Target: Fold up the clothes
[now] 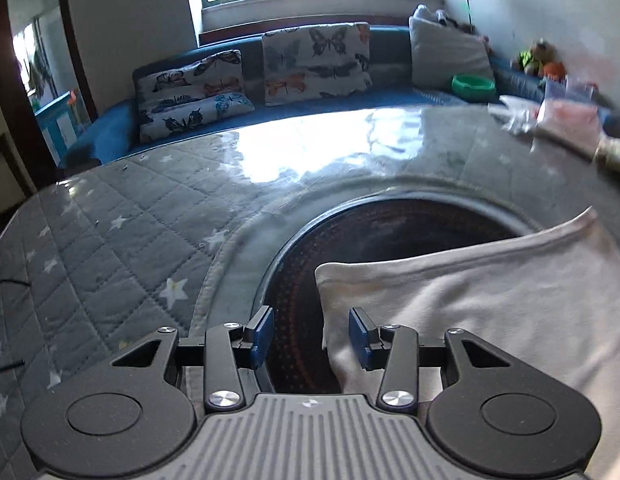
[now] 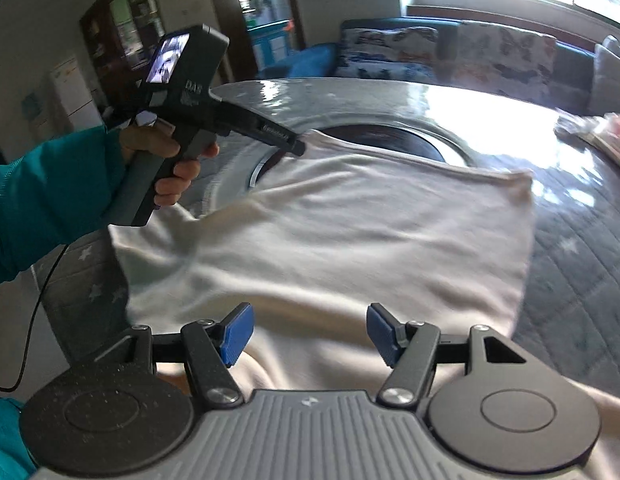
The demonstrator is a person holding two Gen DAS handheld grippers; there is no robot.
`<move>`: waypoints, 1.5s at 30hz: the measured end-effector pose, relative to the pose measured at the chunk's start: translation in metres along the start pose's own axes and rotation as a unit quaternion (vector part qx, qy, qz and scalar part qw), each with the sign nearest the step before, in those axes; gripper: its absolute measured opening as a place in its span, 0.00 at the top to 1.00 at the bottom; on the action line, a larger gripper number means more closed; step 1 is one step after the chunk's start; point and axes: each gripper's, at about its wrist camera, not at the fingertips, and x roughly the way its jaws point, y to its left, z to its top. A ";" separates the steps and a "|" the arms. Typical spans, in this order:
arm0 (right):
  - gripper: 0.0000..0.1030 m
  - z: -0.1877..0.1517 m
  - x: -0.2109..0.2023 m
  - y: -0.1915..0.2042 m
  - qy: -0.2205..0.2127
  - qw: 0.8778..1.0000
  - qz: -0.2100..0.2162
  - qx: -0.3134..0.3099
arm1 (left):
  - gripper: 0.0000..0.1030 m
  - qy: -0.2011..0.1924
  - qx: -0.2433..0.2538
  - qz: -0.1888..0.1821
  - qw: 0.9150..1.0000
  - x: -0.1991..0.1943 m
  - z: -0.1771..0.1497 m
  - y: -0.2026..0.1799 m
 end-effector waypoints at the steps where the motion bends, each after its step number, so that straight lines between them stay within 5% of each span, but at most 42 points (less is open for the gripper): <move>1: 0.38 -0.002 -0.001 -0.004 0.000 1.000 -0.003 0.005 | 0.55 -0.004 0.009 0.013 1.000 0.003 0.000 -0.002; 11: 0.38 -0.016 -0.008 -0.028 -0.001 0.999 -0.015 0.040 | 0.46 -0.014 0.024 0.066 0.997 0.023 0.011 0.000; 18: 0.38 -0.028 -0.023 -0.035 -0.002 0.999 -0.007 0.051 | 0.45 -0.012 0.020 0.062 0.998 0.025 0.014 0.005; 25: 0.38 -0.047 -0.050 -0.055 -0.008 0.994 -0.057 0.090 | 0.44 -0.023 0.007 0.056 0.998 0.002 0.012 0.005; 30: 0.39 -0.060 -0.075 -0.082 -0.029 0.985 -0.111 0.131 | 0.42 -0.054 0.020 0.012 0.998 -0.043 0.002 -0.011; 36: 0.40 -0.075 -0.095 -0.120 -0.044 0.965 -0.190 0.177 | 0.40 -0.067 0.065 -0.087 0.992 -0.099 -0.029 -0.057; 40: 0.42 -0.082 -0.098 -0.144 -0.034 0.951 -0.242 0.188 | 0.40 -0.075 0.114 -0.156 0.978 -0.134 -0.055 -0.098; 45: 0.43 -0.082 -0.087 -0.156 -0.017 0.949 -0.269 0.166 | 0.40 -0.082 0.154 -0.228 0.958 -0.160 -0.076 -0.137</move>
